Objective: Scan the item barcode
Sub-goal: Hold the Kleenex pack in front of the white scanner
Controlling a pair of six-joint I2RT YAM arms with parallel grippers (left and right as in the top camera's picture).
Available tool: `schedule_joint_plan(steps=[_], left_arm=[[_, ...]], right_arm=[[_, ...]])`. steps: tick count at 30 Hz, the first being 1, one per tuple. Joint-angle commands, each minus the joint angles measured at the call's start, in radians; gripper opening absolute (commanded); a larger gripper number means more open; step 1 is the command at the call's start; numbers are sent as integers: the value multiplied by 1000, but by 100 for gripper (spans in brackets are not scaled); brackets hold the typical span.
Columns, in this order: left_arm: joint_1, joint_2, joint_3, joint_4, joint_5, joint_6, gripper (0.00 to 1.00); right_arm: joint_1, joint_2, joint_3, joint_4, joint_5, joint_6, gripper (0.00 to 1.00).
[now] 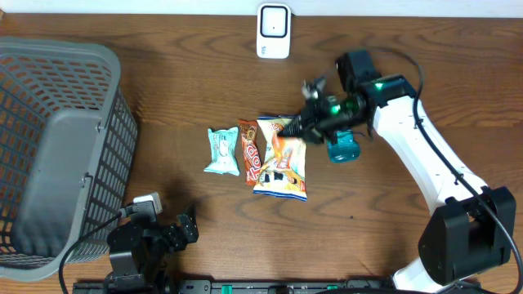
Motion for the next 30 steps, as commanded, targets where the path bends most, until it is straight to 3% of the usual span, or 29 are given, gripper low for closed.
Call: schedule_joint_plan(steps=[1,7,15,26,30], left_arm=[[4,-2,0,-74,0,-2,98],[4,-2,0,-74,0,-2,98],[4,-2,0,-74,0,-2,98],[4,-2,0,-74,0,-2,98],[4,-2,0,-74,0,-2,98]], right_arm=[[11,-19,14,106,178,-157,2],[53,-14,13,349,621,-278,1],[106,89,13,767,1039,-279,1],[108,448,17,1676,1085,-336,1],[107,556,97,1770,1085,-336,1]])
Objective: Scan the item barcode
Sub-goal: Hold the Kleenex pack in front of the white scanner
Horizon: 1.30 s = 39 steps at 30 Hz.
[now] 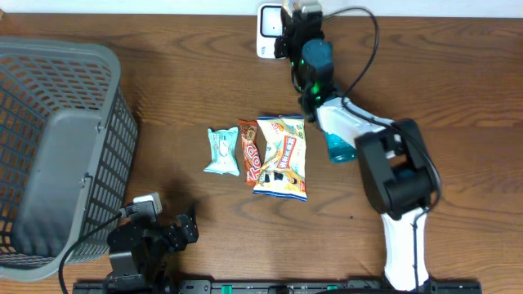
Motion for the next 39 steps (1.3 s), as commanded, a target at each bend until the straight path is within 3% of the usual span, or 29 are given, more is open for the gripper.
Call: schedule_joint_plan(steps=[1,11,32,39], left_arm=[[4,-2,-2,-73,0,-2,98],[4,-2,-2,-73,0,-2,98],[4,-2,-2,-73,0,-2,98],[4,-2,-2,-73,0,-2,98]], right_arm=[[2,76,105,9,21,-16,1],[5,264,433,-164,7,-77,1],[15,277,435,-338,-65,-183,1],[14,293,435,-283,-65,-234,1]])
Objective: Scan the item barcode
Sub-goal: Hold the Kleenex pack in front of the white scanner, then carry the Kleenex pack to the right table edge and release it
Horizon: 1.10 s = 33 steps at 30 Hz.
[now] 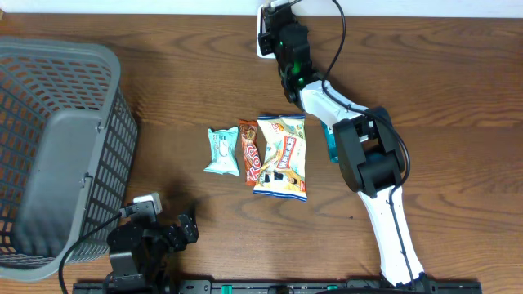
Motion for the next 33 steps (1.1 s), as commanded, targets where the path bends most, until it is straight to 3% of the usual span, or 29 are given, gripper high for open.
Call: schedule_joint_plan(steps=[1,9,21,28,33], left_arm=[[4,-2,-2,-73,0,-2,98],[4,-2,-2,-73,0,-2,98],[4,-2,-2,-73,0,-2,98],[4,-2,-2,-73,0,-2,98],[4,-2,-2,-73,0,-2,98]], right_arm=[[5,21,23,27,-5,-40,1],[4,23,29,-89,-6,-37,1],[9,-71,30,-75,7,-36,1],[-3,-334,30,-498,13,-29,1],[-35,-541,30,-838,195,-30,1]])
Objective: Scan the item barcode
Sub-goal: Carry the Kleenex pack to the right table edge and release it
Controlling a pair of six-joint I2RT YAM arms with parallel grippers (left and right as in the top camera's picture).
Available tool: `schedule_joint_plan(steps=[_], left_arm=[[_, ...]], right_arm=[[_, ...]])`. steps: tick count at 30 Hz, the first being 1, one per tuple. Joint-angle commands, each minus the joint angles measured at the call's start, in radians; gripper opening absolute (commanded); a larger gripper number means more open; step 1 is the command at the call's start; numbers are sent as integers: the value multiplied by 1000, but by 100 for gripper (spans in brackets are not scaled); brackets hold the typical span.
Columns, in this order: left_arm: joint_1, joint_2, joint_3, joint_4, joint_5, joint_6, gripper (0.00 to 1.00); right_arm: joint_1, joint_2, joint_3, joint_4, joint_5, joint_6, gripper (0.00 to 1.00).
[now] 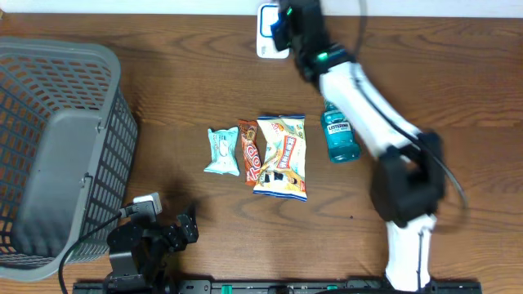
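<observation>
The white barcode scanner [266, 39] stands at the table's far edge, partly covered by my right gripper [286, 20], which hovers right over it. Something small and blue shows at the gripper's tip; whether the fingers hold anything cannot be told. In the middle of the table lie three snack packets side by side: a pale teal one [221, 152], a red-orange one [251, 153] and a large yellow-white bag [283, 158]. A teal mouthwash bottle [339, 134] lies right of them, beside the right arm. My left gripper [189, 226] rests folded at the near left edge.
A large grey mesh basket [57, 155] fills the left side of the table. The right arm's white links [372, 98] stretch from its base at the near right across the table to the scanner.
The right arm's links have swung to the right and now leave the mouthwash bottle uncovered. The gripper stays over the scanner, shifted slightly right. Packets and left arm are unchanged.
The right gripper first hovered low between the big snack bag and the mouthwash bottle. Then it was at the scanner at the far edge, and it stayed there while the arm's pose changed. The three packets and the bottle remain on the table.
</observation>
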Motion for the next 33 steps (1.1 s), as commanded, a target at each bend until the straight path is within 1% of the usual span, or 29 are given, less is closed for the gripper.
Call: schedule_joint_plan(steps=[1,4,6,10,12,14,18,21,25,28,33], left_arm=[[4,-2,-3,-72,0,-2,98],[4,-2,-3,-72,0,-2,97],[4,-2,-3,-72,0,-2,98],[4,-2,-3,-72,0,-2,98],[4,-2,-3,-72,0,-2,98],[4,-2,-3,-72,0,-2,98],[4,-2,-3,-72,0,-2,98],[4,-2,-3,-72,0,-2,98],[4,-2,-3,-72,0,-2,98],[4,-2,-3,-72,0,-2,98],[4,-2,-3,-72,0,-2,98]], right_arm=[[-39,-167,21,-129,191,-5,1],[-92,-241,21,-278,345,-5,1],[-142,-261,21,-357,406,-5,1],[-277,-248,17,-496,438,-4,1],[-352,-227,5,-529,438,-5,1],[-428,-203,-13,-518,413,14,1],[-567,-128,-45,-472,288,22,1],[-646,-53,-45,-467,272,10,1],[-723,37,-45,-471,273,-57,1],[-763,72,-45,-470,273,-57,1],[-811,79,-45,-438,273,-56,1]])
